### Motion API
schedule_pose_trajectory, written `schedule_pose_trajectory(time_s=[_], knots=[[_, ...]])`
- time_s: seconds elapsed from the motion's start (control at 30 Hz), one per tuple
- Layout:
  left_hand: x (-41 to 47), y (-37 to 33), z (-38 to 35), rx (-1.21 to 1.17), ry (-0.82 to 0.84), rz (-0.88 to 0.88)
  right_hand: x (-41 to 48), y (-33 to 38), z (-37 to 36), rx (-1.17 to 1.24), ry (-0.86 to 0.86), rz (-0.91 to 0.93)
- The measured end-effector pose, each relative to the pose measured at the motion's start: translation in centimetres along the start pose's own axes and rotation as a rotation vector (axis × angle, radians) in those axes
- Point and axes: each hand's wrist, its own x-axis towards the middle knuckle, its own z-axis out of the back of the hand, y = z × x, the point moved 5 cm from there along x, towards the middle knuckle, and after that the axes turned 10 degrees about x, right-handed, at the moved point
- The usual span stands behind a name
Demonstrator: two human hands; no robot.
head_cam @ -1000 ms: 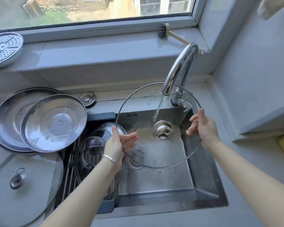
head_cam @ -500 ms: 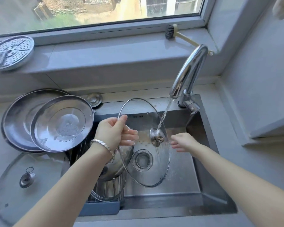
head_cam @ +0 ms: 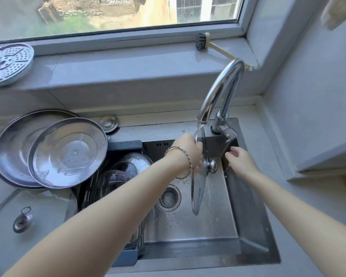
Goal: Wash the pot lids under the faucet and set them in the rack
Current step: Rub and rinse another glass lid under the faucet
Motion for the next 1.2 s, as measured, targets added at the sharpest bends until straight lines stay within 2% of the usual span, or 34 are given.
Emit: schedule_pose_trajectory(time_s=[0.1,0.23,0.33,0.4,0.47,0.57,0.67,0.83,0.93,1.03,1.2], knots=[[-1.7,1.1,1.0,-0.01,-0.071,-0.034,0.4,1.9,-1.3,0.148,-0.021,-0.002],[-4.7,3.1,2.7,-0.23,-0.15,-0.001,0.7,3.3,-3.1,0.236,-0.04,-0.041],[-6.6,4.3,3.8,-0.32,-0.194,0.035,0.6,4.3,-4.0,0.218,0.006,-0.078],[-7.5,5.0,4.4,-0.321,-0.21,0.041,-0.1,5.0,-4.2,0.114,0.058,-0.102],[-8.3,5.6,4.7,-0.313,-0.214,0.047,-2.0,5.3,-4.7,-0.023,0.17,-0.133],[-9.3,6.1,4.9,-0.309,-0.22,0.045,-6.8,5.2,-7.4,-0.034,0.488,-0.138],[-9.9,6.3,4.9,-0.315,-0.226,0.044,-10.2,4.6,-9.1,-0.008,0.595,-0.061],[-11.1,5.9,5.0,-0.291,-0.231,0.012,-11.4,3.4,-9.3,0.152,0.536,0.011],[-11.4,6.3,4.9,-0.326,-0.217,-0.007,-11.4,3.0,-8.7,0.228,0.397,0.064],[-11.7,7.6,4.5,-0.416,-0.2,0.035,-10.9,2.9,-7.7,0.25,0.27,0.114],[-12.2,13.1,1.7,-0.324,-0.131,0.17,-10.6,3.7,-6.2,0.258,0.194,0.177]])
